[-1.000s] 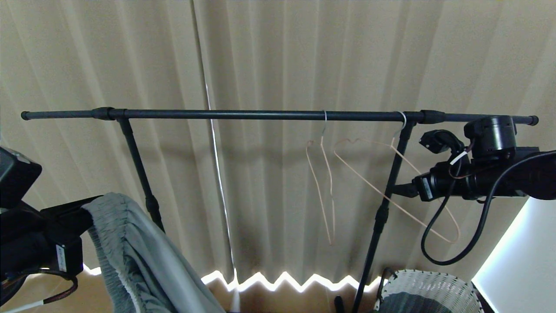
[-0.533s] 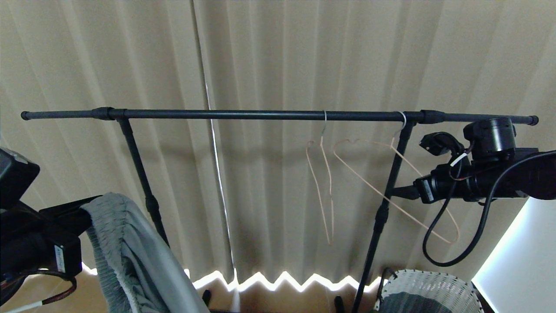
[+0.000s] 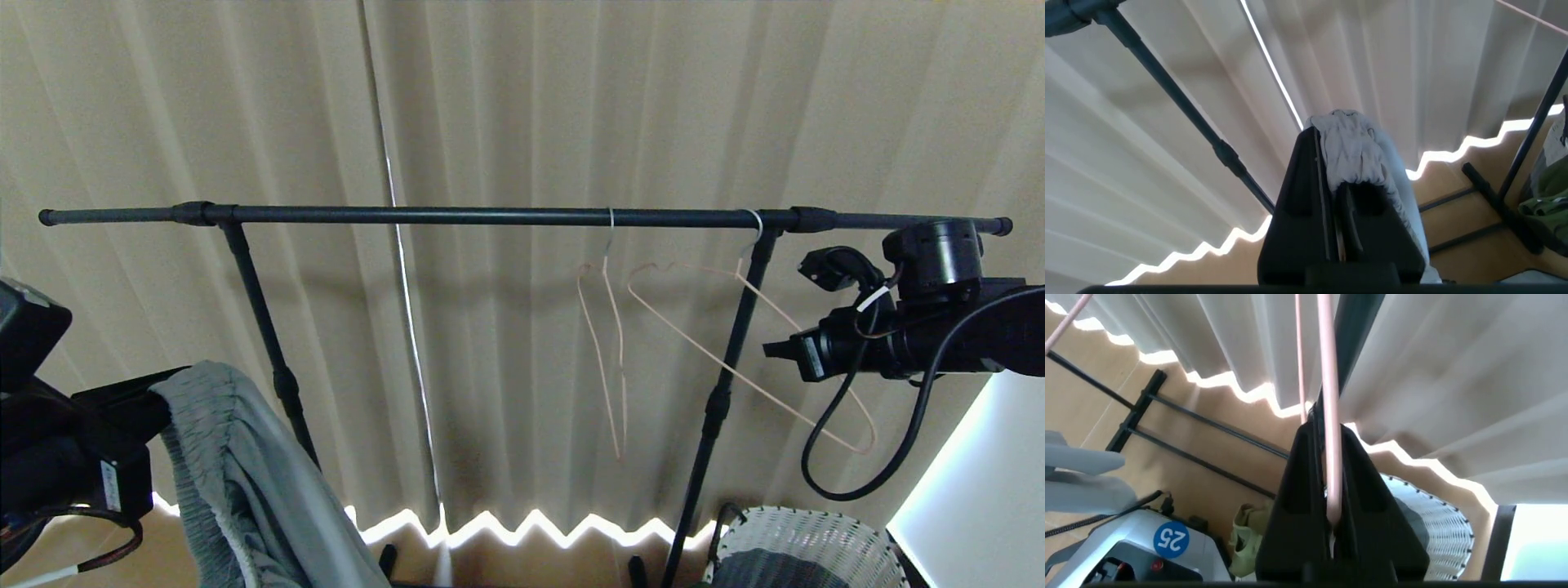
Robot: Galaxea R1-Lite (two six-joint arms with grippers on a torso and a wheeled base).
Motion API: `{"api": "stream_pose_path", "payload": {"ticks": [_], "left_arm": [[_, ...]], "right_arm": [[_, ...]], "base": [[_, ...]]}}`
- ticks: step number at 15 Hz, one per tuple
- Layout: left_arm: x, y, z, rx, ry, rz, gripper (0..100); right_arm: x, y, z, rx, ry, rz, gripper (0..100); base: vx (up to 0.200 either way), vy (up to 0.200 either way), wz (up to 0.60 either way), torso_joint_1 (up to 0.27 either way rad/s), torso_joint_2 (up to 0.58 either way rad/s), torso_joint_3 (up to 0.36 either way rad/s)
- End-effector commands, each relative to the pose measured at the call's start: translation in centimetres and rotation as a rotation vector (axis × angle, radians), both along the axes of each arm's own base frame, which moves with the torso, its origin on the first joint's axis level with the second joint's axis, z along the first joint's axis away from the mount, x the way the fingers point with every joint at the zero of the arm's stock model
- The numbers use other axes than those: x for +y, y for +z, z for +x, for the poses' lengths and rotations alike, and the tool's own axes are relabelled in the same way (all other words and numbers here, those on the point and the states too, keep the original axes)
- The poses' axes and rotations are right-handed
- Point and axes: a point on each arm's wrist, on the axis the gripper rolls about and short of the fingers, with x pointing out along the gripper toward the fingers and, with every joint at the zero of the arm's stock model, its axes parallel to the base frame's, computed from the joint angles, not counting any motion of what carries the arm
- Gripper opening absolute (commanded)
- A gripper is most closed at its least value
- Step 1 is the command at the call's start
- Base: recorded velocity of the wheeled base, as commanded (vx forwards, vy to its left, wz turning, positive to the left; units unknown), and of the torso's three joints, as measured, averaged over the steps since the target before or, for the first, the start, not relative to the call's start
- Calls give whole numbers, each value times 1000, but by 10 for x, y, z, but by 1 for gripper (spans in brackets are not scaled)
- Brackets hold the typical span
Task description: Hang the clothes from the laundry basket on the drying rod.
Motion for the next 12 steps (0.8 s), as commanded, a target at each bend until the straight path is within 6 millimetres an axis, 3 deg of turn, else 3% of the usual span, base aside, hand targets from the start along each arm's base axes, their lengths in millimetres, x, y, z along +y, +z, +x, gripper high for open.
{"api": "stream_pose_path", "payload": {"ticks": [1,6,12], "left_arm": [[0,0,0,0,0,0,0],[1,1,-1,-7,1,0,0],[1,0,-4,-10,1,1,0]], "right_arm": [[0,5,-3,-17,-1,0,0],[-1,28,-25,-93,-1,7,0],[-1,38,-81,-134,0,4,0]], "base": [[0,0,0,0,0,0],[0,0,0,0,0,0],[0,0,0,0,0,0]]}}
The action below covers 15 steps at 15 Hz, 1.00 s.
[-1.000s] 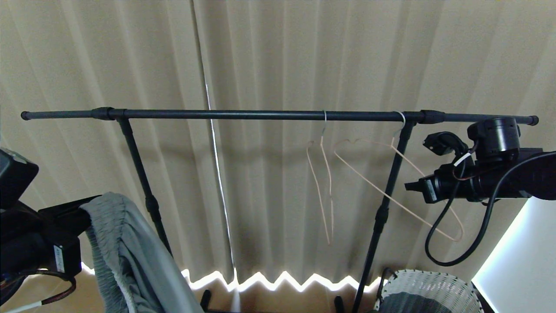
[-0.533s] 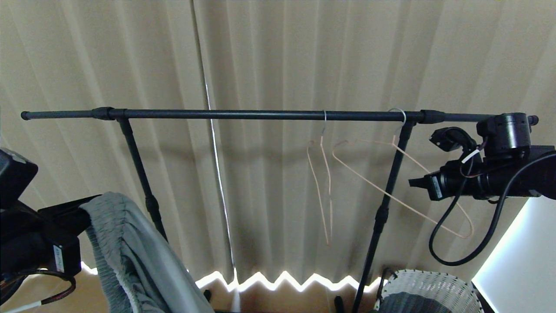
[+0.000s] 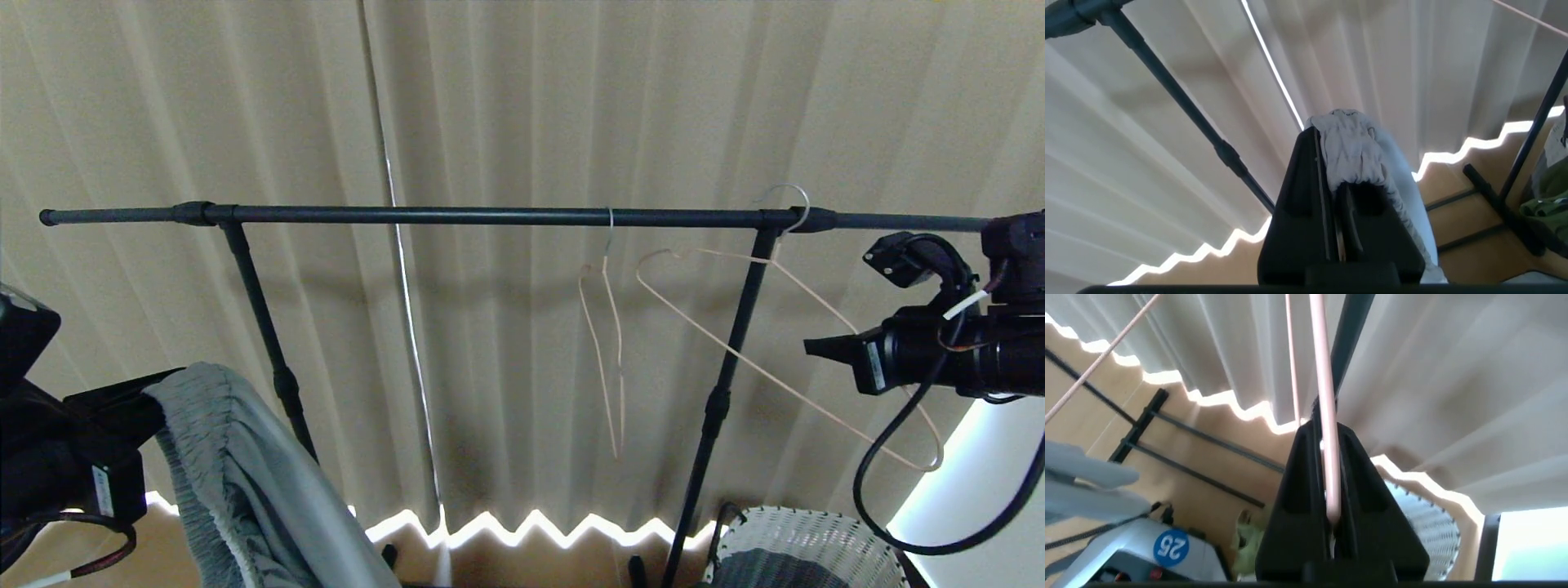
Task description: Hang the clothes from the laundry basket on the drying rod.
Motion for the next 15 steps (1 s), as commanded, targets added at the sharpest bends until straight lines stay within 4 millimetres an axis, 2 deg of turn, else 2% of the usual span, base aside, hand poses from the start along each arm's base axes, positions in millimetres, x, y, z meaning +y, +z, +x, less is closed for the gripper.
{"api": "stream_pose_path", "payload": {"ticks": [1,3,8,12,15], "left_arm": [[0,-1,0,3,1,1,0],[0,-6,0,21,6,7,0],[1,-9,-1,33,9,10,0],[1,-10,-1,32,8,8,0],[1,-14,-2,3,9,1,0]], "right_arm": [[0,5,-28,-24,0,0,0],[0,-1,-51,-13,-1,-1,0],[-2,-14,-86,3,-56,-42,0],[-3,-22,-93,28,-72,-49,0],[-5,-20,-94,16,-80,-47,0]], "base": [[0,0,0,0,0,0],[0,0,0,0,0,0],[-200,0,0,5,5,3],[-200,0,0,-1,0,0],[0,0,0,0,0,0]]}}
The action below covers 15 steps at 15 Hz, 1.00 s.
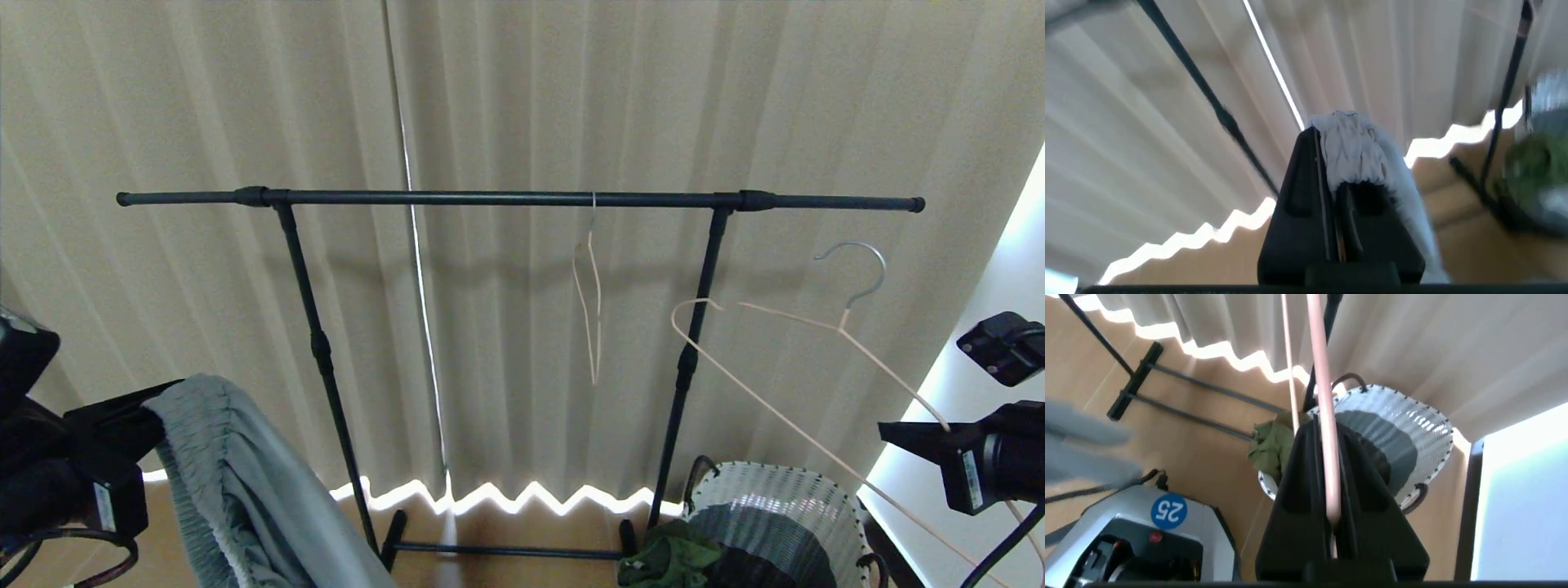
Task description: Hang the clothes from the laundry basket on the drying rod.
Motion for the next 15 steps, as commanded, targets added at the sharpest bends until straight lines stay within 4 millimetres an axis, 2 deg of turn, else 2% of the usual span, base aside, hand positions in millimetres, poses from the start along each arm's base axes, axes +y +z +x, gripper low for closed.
{"api": "stream_pose_path", "payload": {"ticks": [1,9,15], "left_arm": [[0,-6,0,5,2,-1,0],[0,-8,2,11,0,0,0],[0,-8,2,10,0,-1,0]], "right_arm": [[0,4,-4,-23,-1,1,0],[0,20,-22,-137,4,9,0],[1,26,-21,-190,0,21,0]], "base": [[0,0,0,0,0,0],[0,0,0,0,0,0],[0,200,0,4,3,0]]}}
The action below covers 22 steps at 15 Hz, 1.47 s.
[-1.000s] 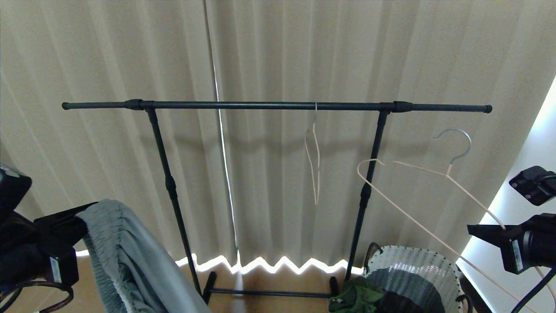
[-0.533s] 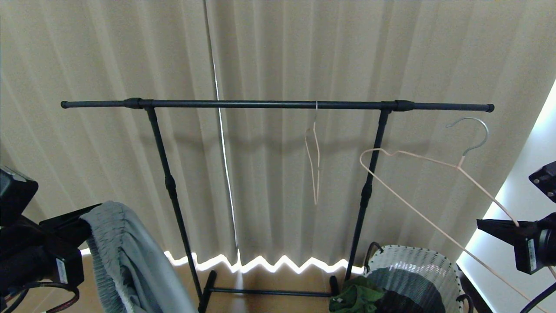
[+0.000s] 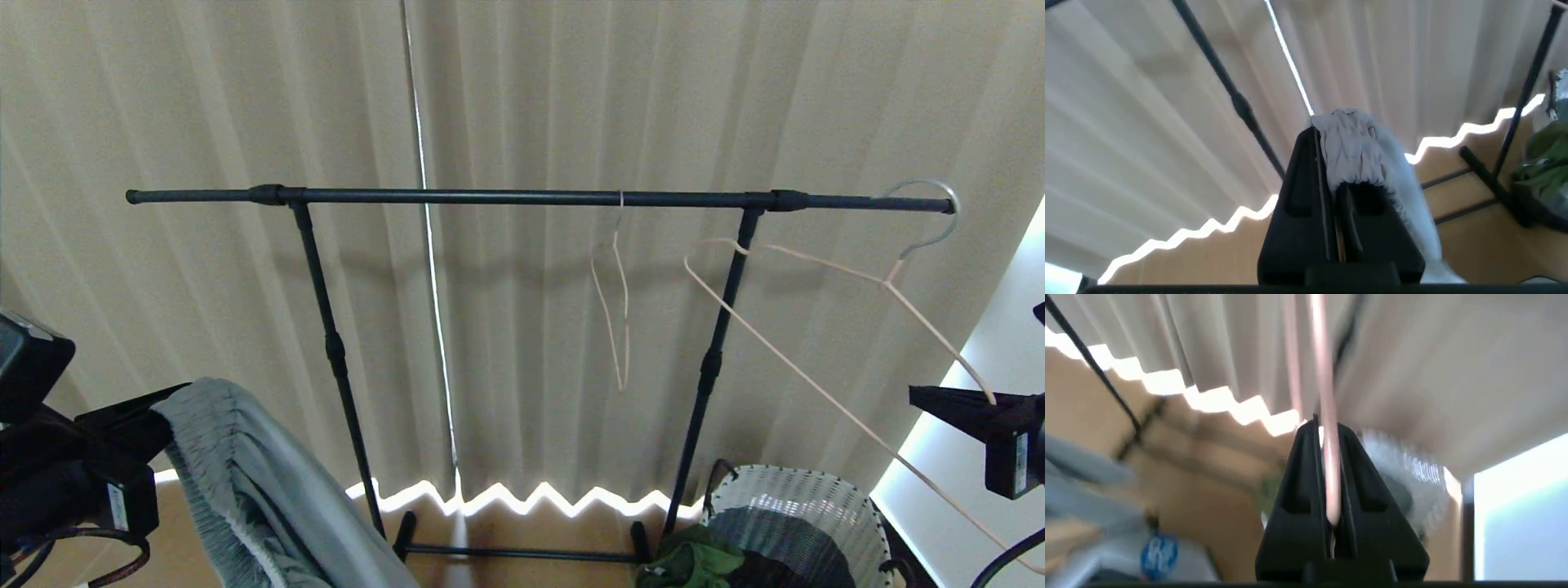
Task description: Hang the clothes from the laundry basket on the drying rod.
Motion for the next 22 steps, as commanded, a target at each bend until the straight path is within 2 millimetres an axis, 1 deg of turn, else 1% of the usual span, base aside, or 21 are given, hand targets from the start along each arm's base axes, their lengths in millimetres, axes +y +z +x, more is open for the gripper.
{"api": "stream_pose_path", "payload": {"ticks": [1,3,5,8,10,12,13,15,19,20,22], "left_arm": [[0,0,0,1,-1,1,0],[0,0,0,0,-2,0,0],[0,-1,0,2,-1,1,0],[-1,-3,2,13,-3,10,0],[-1,-4,0,10,-11,15,0],[0,-5,-3,4,-16,40,0],[0,-6,-3,4,-18,46,0],[-1,-5,0,7,-15,54,0],[-5,0,17,28,-12,57,0],[-6,1,20,31,-11,54,0],[-10,8,36,40,5,36,0]], "right_arm": [[0,4,2,-36,-15,40,0],[1,6,3,-57,-19,58,0],[6,7,3,-58,22,67,0],[15,8,2,-57,72,92,0],[20,6,0,-46,103,93,0],[24,-2,-1,-15,133,87,0],[26,-8,-2,6,148,83,0],[32,-12,-4,35,181,79,0],[40,-27,-2,106,219,63,0],[42,-28,-2,109,226,61,0],[46,-28,-1,113,250,57,0]], "base": [[0,200,0,-7,-2,7],[0,200,0,2,2,5],[0,200,0,0,0,0],[0,0,0,0,0,0],[0,0,0,0,0,0],[0,0,0,0,0,0],[0,0,0,0,0,0],[0,0,0,0,0,0],[0,0,0,0,0,0],[0,0,0,0,0,0],[0,0,0,0,0,0]]}}
